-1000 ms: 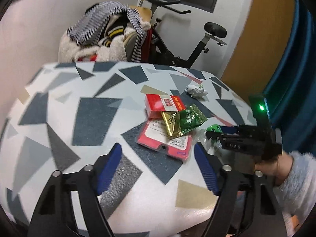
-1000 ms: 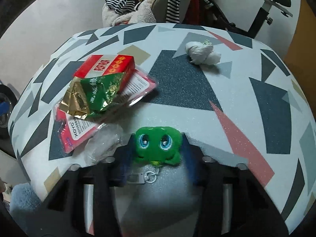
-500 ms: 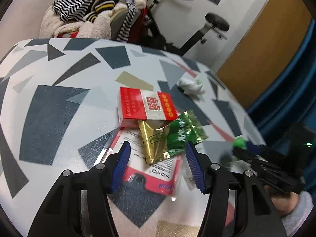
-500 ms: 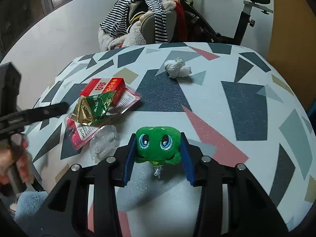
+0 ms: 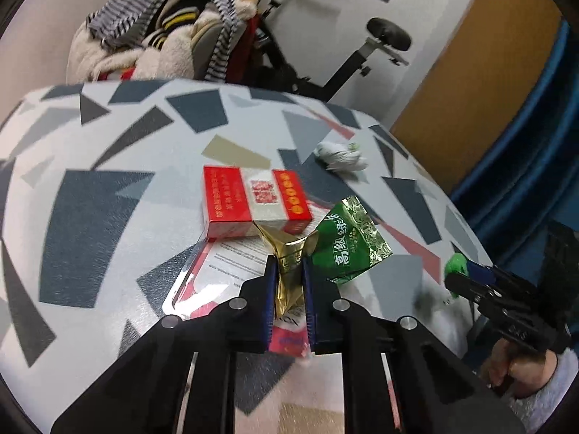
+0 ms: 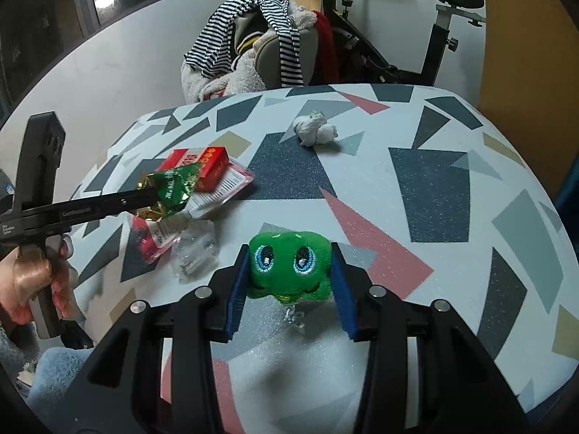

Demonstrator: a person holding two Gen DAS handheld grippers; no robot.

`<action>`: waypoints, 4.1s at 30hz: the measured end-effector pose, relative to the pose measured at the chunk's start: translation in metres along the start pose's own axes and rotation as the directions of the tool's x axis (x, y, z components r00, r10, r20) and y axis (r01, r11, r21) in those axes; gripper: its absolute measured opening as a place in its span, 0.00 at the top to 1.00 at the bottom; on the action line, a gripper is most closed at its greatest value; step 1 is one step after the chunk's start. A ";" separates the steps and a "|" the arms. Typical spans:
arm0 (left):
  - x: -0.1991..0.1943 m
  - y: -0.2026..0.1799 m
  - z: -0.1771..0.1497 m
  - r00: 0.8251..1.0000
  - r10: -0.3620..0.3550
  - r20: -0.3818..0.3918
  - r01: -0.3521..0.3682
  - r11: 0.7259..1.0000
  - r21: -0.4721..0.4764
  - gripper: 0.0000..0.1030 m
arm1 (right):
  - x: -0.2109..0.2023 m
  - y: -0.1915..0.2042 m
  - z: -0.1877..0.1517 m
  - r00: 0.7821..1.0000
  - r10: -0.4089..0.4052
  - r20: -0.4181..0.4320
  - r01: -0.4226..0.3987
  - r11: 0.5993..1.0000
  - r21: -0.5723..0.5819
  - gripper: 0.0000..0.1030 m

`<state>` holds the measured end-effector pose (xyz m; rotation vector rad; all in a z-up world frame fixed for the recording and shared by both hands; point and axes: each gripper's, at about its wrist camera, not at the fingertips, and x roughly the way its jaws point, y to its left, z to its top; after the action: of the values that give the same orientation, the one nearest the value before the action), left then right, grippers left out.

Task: Collect trash
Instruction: 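Carry the foil wrapper into the bin and open the left tool while the right tool carries the frog, then lower the green frog toy into the brown bin and open the right tool, then move both open tools back over the table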

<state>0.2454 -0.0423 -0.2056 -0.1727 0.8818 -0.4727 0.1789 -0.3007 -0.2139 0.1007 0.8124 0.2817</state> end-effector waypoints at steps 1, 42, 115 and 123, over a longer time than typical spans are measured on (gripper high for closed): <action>-0.008 -0.003 -0.001 1.000 -0.001 0.011 0.001 1.000 0.010 0.86 | -0.002 0.001 0.000 1.000 0.001 0.003 -0.001 1.000 -0.003 0.57; -0.167 -0.048 -0.164 0.996 0.029 0.079 -0.041 0.986 0.160 0.87 | -0.099 0.085 -0.070 0.995 0.097 0.013 -0.094 0.986 -0.137 0.57; -0.195 -0.013 -0.161 0.957 0.220 0.188 -0.238 0.968 0.078 0.25 | -0.029 0.133 -0.144 0.966 0.087 -0.244 -0.146 0.961 -0.236 0.17; -0.198 -0.018 -0.145 0.950 0.225 0.218 -0.252 0.962 0.102 0.23 | -0.053 0.105 -0.095 0.993 0.044 -0.110 -0.066 0.975 -0.211 0.09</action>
<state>0.0195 0.0407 -0.1523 0.0051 0.6573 -0.2775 0.0534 -0.2174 -0.2209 -0.0951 0.8794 0.4285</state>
